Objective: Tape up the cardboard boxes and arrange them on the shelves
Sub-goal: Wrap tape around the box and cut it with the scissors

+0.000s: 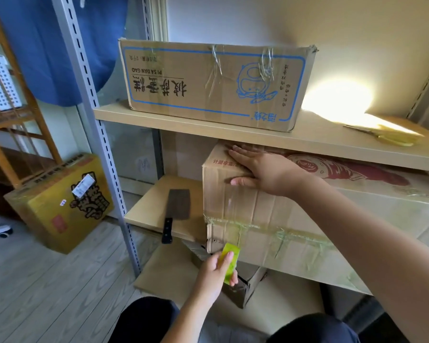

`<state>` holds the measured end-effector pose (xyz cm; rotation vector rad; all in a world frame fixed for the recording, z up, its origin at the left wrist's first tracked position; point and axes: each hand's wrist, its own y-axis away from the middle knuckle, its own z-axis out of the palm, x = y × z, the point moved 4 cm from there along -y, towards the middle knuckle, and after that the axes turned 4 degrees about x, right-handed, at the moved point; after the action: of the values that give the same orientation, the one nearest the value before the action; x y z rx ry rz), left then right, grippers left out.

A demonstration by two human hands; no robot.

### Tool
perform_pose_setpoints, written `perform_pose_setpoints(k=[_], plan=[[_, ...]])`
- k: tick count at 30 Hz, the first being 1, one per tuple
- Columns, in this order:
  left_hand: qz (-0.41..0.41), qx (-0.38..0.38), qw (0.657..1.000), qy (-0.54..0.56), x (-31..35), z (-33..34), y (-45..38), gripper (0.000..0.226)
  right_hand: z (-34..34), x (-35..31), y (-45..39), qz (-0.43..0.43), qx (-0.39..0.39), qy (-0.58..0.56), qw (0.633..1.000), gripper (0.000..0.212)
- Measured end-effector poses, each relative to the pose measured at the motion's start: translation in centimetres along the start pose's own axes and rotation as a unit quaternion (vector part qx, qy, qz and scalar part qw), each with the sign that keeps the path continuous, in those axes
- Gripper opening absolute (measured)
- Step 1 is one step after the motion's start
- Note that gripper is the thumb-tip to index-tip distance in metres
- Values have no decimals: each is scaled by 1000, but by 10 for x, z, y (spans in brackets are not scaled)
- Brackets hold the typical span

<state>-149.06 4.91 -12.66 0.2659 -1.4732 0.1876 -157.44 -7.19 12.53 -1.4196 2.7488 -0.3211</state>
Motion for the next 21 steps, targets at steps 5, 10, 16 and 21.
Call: perform_pose_setpoints(k=[5, 10, 16, 21], plan=[[-7, -62, 998, 29, -4, 18, -1, 44, 0, 10, -9, 30, -12, 4, 999, 83], [-26, -40, 999, -11, -36, 16, 10, 51, 1, 11, -14, 28, -21, -4, 999, 82], [-69, 23, 995, -67, -48, -5, -21, 38, 3, 6, -14, 23, -23, 8, 999, 78], [-84, -55, 994, 37, -58, 12, -6, 38, -2, 6, -14, 29, -26, 13, 999, 74]])
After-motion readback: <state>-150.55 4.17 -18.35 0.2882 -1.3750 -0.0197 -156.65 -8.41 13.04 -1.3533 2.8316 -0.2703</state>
